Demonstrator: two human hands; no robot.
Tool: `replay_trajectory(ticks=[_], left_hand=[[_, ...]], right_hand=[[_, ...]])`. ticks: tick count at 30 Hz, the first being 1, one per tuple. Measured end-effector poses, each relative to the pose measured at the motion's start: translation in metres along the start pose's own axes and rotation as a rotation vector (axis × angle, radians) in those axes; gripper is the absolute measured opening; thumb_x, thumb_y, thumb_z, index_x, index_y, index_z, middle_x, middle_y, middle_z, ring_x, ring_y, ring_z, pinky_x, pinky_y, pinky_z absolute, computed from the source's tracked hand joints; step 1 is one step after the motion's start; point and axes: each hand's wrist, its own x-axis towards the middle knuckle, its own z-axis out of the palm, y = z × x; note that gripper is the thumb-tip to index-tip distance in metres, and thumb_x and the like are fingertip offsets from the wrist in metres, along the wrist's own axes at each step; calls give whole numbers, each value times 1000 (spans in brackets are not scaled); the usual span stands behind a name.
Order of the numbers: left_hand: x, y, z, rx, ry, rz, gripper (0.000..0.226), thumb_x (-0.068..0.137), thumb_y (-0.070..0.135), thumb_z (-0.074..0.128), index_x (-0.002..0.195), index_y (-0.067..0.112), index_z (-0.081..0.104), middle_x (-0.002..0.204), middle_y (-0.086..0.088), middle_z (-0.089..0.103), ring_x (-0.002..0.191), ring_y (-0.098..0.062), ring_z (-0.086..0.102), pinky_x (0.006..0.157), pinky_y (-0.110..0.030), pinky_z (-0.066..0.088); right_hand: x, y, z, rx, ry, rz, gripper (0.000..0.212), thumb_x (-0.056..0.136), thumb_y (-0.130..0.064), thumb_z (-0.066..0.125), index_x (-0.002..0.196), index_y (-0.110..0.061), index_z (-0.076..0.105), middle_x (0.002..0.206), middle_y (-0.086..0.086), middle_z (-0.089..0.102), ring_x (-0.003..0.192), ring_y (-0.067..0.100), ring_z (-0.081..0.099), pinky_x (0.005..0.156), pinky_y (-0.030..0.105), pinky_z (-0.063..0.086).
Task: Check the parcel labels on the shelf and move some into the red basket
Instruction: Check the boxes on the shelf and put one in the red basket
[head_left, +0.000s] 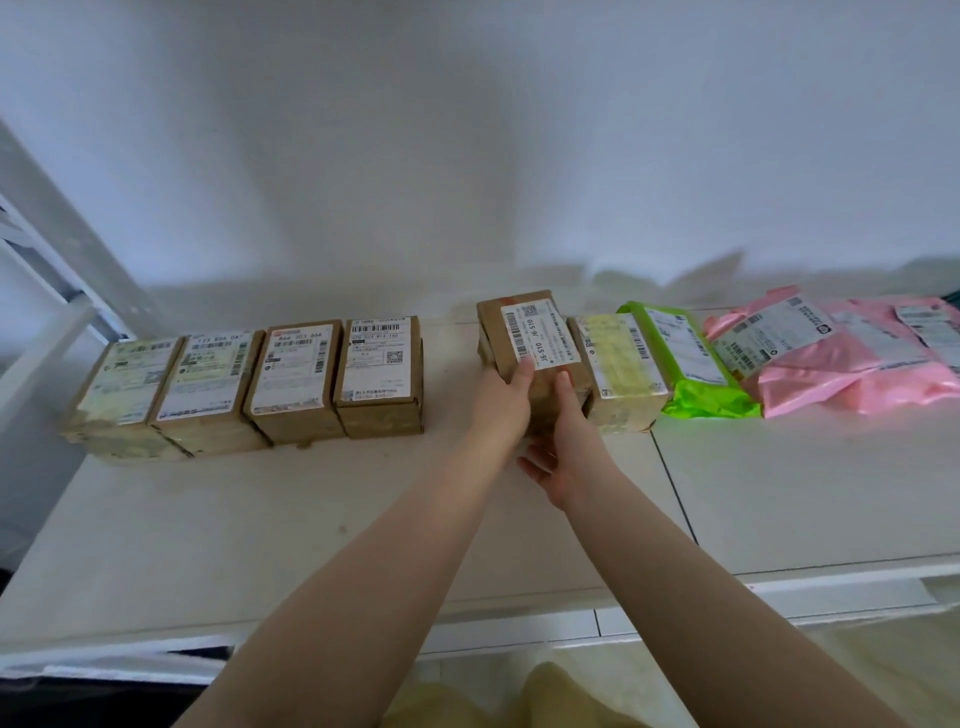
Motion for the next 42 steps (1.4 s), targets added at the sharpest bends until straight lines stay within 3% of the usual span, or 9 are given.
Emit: replay_trajectory(ticks=[13, 18, 20, 24, 27, 31, 34, 39, 42], left_hand=[[-17, -12, -16, -49, 147, 161, 32, 100, 28, 50, 129, 14, 55, 125, -4, 67, 113, -20, 64, 98, -35, 51], [-26, 4, -35, 88, 137, 286, 33, 102, 27, 46, 134, 19, 51, 113, 12, 61, 101, -4, 57, 74, -6, 39], [-31, 13, -47, 140, 94, 335, 34, 102, 27, 45, 135, 21, 51, 116, 12, 61, 101, -1, 55, 76, -7, 38], [-37, 35, -76, 257, -42, 353, 36, 102, 29, 46, 137, 24, 50, 124, 9, 64, 111, -7, 59, 93, -21, 47], [-35, 47, -99, 376, -166, 297, 35, 100, 30, 50, 134, 25, 54, 119, 7, 68, 112, -12, 62, 103, -39, 47], [-36, 63, -122, 542, -342, 305, 24, 98, 27, 54, 121, 31, 61, 115, 11, 71, 108, -6, 66, 101, -35, 50], [-37, 74, -134, 609, -405, 320, 31, 96, 30, 57, 126, 31, 62, 114, 12, 72, 107, -5, 67, 98, -31, 51], [-40, 70, -129, 451, -203, 389, 44, 90, 29, 65, 133, 31, 59, 108, 14, 73, 98, 1, 67, 86, -13, 49], [-44, 58, -116, 239, -85, 402, 47, 86, 37, 69, 132, 36, 59, 112, 10, 72, 103, -7, 68, 98, -31, 52]], right_hand=[[7, 13, 0, 6, -174, -115, 36, 81, -50, 76, 109, -30, 67, 124, 2, 70, 120, 21, 61, 100, 46, 53], [1, 9, -2, 3, -241, -194, 71, 81, -49, 76, 142, -24, 51, 138, 1, 57, 129, 21, 50, 86, 33, 54], [-2, 3, -3, -25, -289, -225, 83, 76, -51, 77, 148, -24, 45, 140, 0, 57, 130, 20, 51, 94, 36, 51], [-10, -19, -6, -128, -470, -270, 51, 79, -47, 72, 126, -27, 63, 124, 0, 70, 121, 18, 60, 112, 45, 40], [-14, -34, -6, -171, -570, -286, 43, 77, -49, 66, 115, -29, 66, 121, 1, 73, 124, 23, 60, 111, 49, 39], [-21, -45, -6, -134, -624, -255, 48, 72, -45, 71, 116, -25, 65, 102, -1, 76, 112, 25, 66, 96, 48, 52], [-26, -39, -6, -85, -649, -226, 44, 78, -35, 70, 120, -25, 62, 104, 1, 75, 107, 24, 69, 99, 51, 52], [-41, -20, -4, 169, -610, -196, 58, 78, -24, 74, 134, -22, 58, 119, 10, 73, 116, 28, 66, 105, 54, 48], [-47, -14, -4, 242, -579, -252, 72, 75, -25, 77, 142, -23, 52, 131, 11, 67, 123, 29, 63, 106, 53, 48]])
